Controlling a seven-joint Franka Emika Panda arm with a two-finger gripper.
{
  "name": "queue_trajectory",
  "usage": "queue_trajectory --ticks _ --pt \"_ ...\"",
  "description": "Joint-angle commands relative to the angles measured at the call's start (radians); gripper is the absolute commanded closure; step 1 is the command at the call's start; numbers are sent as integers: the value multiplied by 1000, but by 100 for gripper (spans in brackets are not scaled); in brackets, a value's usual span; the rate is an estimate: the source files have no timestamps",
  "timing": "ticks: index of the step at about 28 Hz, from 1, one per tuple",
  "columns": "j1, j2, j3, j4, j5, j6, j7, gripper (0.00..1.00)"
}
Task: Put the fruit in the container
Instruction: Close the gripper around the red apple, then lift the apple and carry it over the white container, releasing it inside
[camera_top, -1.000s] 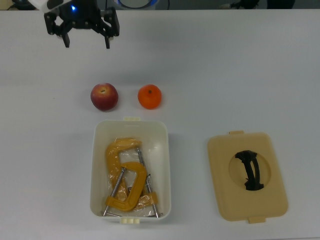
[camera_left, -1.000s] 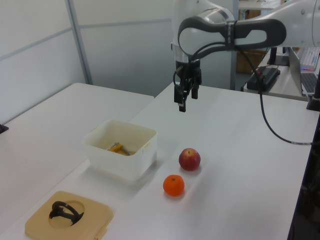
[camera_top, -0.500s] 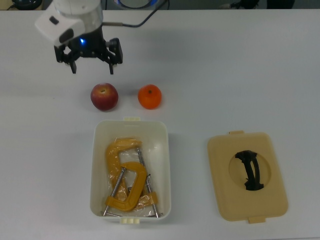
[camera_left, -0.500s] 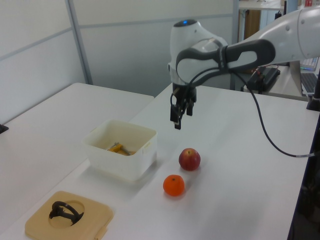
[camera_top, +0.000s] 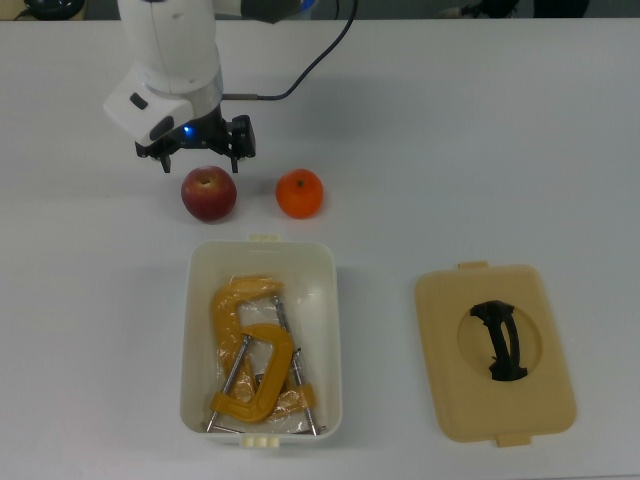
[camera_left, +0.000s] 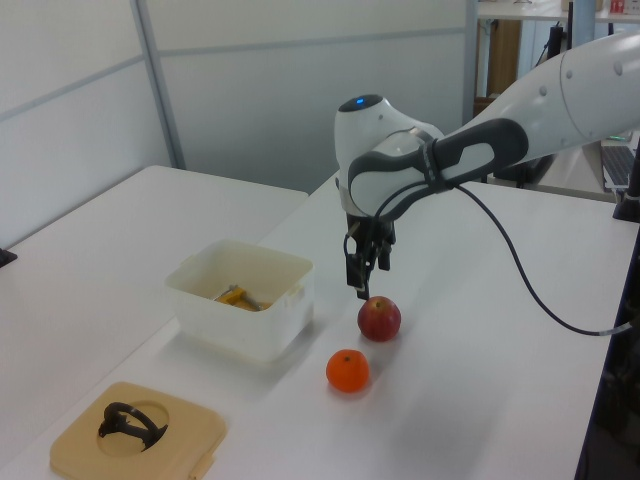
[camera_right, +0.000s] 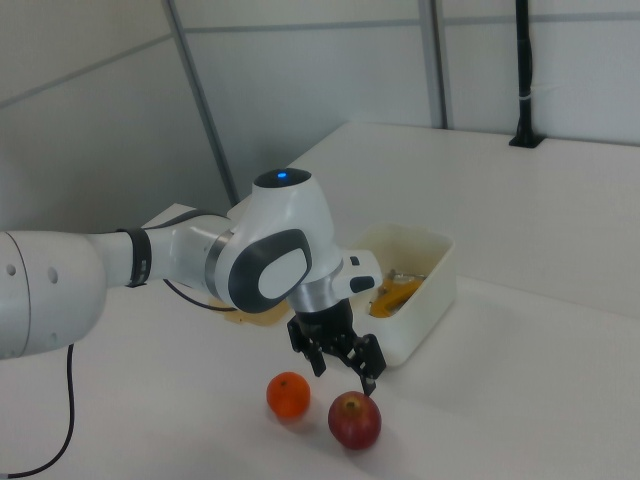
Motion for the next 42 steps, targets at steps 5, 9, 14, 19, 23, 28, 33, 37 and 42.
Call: queue_trajectory --ticks 5,9,14,19,23,28,33,37,42 --pt "7 51 -2 -25 -63 33 -15 0" --pt "7 74 -2 -25 -85 33 -15 0" --pt "8 96 -2 -25 -91 33 -15 0" --pt "25 119 -1 -17 -92 33 -9 0" --pt "33 130 -1 -11 -98 39 -9 27" --pt "34 134 1 -2 -105 37 -7 76" --pt "34 122 1 20 -94 27 -4 95" --pt "34 102 2 49 -82 -1 -4 95" --pt "33 87 1 193 -2 -139 -6 95"
